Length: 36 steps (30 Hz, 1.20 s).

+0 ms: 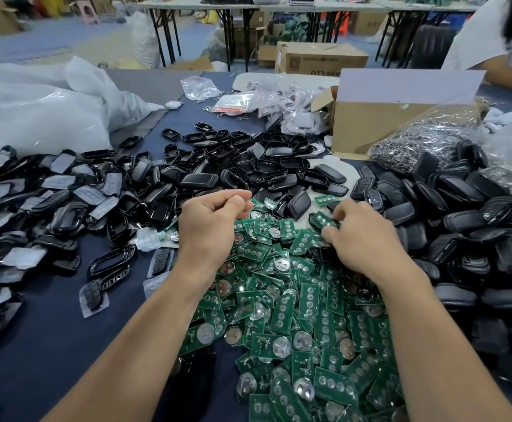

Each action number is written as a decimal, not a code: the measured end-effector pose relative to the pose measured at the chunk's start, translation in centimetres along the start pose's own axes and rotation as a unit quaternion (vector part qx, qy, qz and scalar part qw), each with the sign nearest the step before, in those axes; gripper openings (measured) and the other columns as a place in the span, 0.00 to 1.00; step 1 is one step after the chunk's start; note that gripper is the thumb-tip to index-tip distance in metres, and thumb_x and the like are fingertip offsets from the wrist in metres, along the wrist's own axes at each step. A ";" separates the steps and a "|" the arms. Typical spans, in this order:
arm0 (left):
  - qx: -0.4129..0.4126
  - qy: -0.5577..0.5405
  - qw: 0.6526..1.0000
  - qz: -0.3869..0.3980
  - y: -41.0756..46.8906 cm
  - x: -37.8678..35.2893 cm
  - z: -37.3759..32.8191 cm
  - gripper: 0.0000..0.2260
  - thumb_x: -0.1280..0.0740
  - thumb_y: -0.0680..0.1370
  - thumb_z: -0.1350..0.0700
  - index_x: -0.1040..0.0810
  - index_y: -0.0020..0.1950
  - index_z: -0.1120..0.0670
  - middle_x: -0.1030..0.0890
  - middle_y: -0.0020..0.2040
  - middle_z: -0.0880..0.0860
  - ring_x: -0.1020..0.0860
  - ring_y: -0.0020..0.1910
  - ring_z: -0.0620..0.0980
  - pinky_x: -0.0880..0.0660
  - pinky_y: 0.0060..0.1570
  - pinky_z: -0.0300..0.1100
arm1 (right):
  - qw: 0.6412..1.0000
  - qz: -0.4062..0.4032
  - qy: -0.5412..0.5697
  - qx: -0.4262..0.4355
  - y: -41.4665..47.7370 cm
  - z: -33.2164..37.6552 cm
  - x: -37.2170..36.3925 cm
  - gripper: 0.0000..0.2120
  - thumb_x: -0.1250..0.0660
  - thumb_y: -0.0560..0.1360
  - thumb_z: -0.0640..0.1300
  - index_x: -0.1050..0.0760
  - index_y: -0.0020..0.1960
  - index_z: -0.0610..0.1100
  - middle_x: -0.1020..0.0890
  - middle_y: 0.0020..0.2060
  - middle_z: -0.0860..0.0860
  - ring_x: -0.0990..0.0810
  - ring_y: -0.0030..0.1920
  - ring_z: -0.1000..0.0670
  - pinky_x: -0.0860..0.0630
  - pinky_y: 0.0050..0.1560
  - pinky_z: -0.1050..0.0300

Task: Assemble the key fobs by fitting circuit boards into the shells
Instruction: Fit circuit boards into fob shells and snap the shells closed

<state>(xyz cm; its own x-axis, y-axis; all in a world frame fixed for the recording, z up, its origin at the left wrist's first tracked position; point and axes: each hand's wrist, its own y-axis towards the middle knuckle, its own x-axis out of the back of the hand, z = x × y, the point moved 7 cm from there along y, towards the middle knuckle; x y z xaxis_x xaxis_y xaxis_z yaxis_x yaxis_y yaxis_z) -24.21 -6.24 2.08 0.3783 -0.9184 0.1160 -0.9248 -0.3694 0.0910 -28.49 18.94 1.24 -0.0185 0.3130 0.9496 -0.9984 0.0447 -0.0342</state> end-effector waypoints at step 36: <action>-0.075 0.056 0.991 0.100 -1.2 -2.0 -2.1 0.08 0.27 0.76 0.49 0.13 0.53 0.42 0.12 0.43 0.43 0.13 0.41 0.44 0.15 0.50 0.50 | 0.779 -0.138 0.607 0.071 -5.4 7.1 0.5 0.11 0.30 0.78 0.37 0.26 0.43 0.51 0.22 0.35 0.58 0.26 0.37 0.59 0.24 0.41 0.62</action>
<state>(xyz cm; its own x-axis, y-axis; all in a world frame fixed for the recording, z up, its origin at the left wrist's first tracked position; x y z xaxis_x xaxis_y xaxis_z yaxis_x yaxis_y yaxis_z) -23.77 -3.70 3.77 0.1976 -0.9465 0.2552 -0.9686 -0.1485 0.1993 -23.53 12.13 4.07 0.1760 0.9809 -0.0834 -0.9528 0.1910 0.2362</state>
